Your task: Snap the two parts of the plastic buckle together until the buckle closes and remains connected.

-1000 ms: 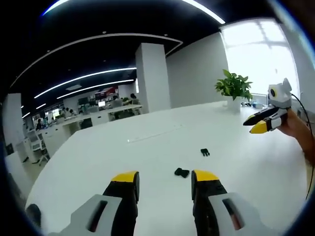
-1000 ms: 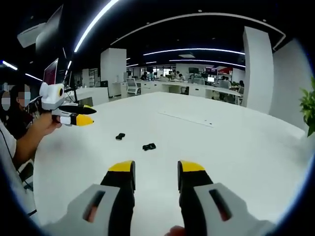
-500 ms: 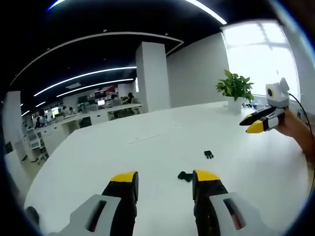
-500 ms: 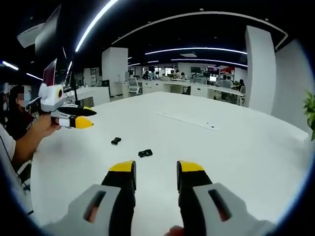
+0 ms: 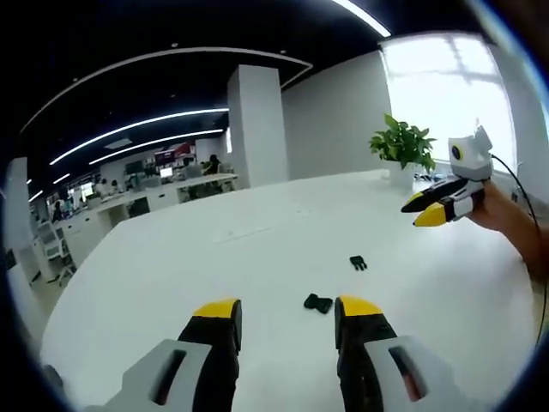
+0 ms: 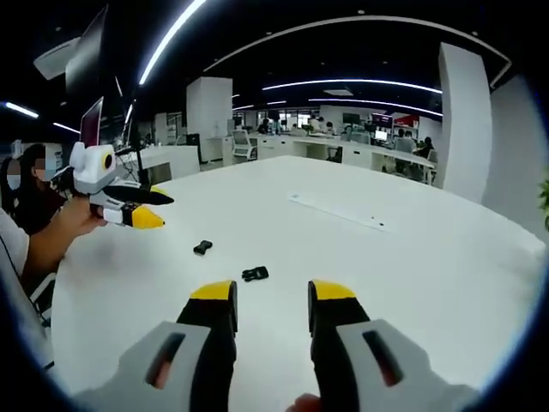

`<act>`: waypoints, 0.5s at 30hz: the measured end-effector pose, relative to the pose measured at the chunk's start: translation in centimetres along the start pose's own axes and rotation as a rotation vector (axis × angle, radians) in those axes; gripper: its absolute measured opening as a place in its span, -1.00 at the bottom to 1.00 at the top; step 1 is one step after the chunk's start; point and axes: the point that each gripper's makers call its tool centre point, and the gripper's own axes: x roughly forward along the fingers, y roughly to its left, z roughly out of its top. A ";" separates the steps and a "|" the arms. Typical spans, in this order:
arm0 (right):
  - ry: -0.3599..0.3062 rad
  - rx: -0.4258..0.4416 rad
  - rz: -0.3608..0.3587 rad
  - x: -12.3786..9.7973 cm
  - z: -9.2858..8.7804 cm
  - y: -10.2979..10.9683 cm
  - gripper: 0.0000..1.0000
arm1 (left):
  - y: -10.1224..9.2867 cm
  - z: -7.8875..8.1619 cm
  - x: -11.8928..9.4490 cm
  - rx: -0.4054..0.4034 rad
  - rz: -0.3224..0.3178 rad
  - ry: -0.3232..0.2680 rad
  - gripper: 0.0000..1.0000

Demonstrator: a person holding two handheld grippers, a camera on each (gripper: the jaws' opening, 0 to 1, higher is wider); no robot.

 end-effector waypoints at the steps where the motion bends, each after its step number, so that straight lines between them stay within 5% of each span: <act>1: -0.001 0.006 0.001 0.1 0.1 -0.1 -0.34 | 0.0 0.1 0.1 0.004 0.003 -0.002 -0.13; 15: 0.007 -0.018 0.009 1.8 1.3 -0.6 -0.34 | 0.0 1.2 1.2 -0.009 0.013 -0.023 -0.12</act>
